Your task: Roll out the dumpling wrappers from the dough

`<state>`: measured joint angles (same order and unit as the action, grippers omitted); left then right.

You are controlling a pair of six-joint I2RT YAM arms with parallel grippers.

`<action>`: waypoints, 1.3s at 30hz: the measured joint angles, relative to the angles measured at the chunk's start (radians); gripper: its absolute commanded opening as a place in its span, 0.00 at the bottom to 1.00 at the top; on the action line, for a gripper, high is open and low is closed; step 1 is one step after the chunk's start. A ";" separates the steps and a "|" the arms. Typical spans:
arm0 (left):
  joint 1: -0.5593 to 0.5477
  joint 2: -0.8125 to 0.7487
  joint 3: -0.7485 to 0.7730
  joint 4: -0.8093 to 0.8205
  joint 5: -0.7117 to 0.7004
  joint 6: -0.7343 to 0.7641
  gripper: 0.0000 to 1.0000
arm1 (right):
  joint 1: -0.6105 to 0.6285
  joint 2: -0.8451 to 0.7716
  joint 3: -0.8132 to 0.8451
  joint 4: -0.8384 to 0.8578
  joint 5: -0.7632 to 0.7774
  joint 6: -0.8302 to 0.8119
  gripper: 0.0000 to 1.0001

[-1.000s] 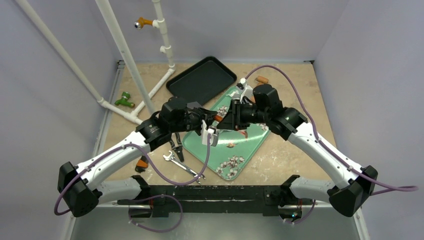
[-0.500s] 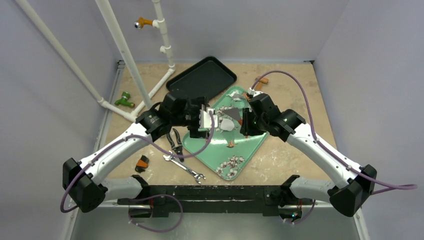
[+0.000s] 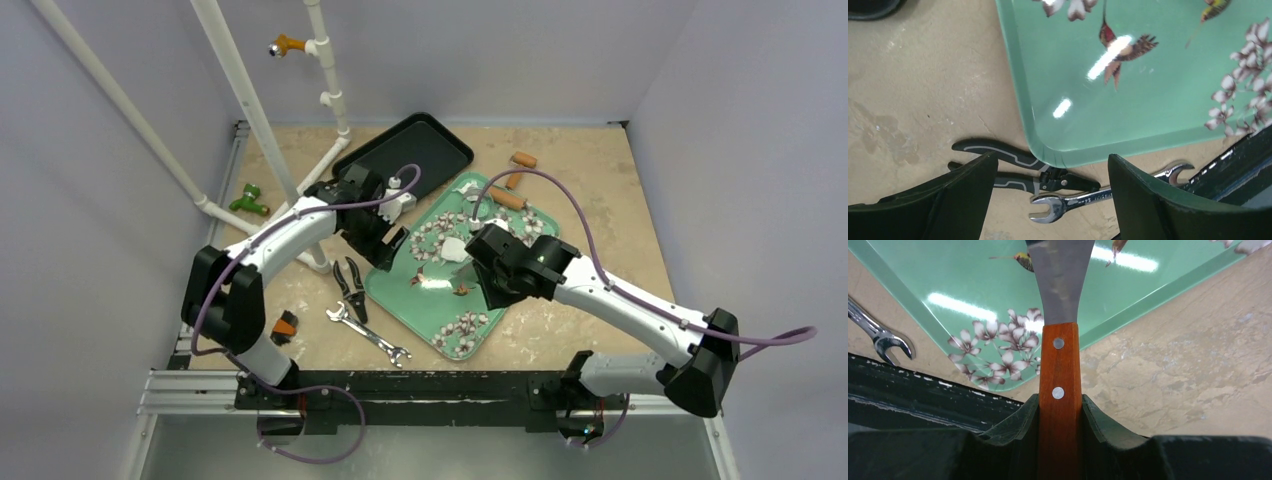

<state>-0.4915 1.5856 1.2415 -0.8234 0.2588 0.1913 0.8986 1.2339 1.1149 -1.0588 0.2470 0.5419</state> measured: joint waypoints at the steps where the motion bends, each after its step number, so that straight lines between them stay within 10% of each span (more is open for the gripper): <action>1: 0.002 0.023 0.000 0.002 -0.018 -0.027 0.82 | 0.005 -0.008 -0.015 0.003 -0.005 0.009 0.00; 22: 0.038 0.267 -0.020 0.146 -0.131 -0.296 0.68 | 0.011 -0.065 -0.275 0.182 -0.036 0.198 0.00; 32: 0.047 0.307 0.022 0.143 -0.101 -0.318 0.40 | 0.011 0.002 -0.285 0.216 -0.025 0.158 0.00; 39: 0.049 0.334 0.042 0.150 -0.049 -0.330 0.03 | 0.011 0.001 -0.286 0.221 -0.025 0.151 0.00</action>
<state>-0.4427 1.9198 1.2839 -0.6735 0.2096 -0.1387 0.9096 1.2350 0.8284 -0.8375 0.2218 0.6930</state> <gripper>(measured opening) 0.143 0.276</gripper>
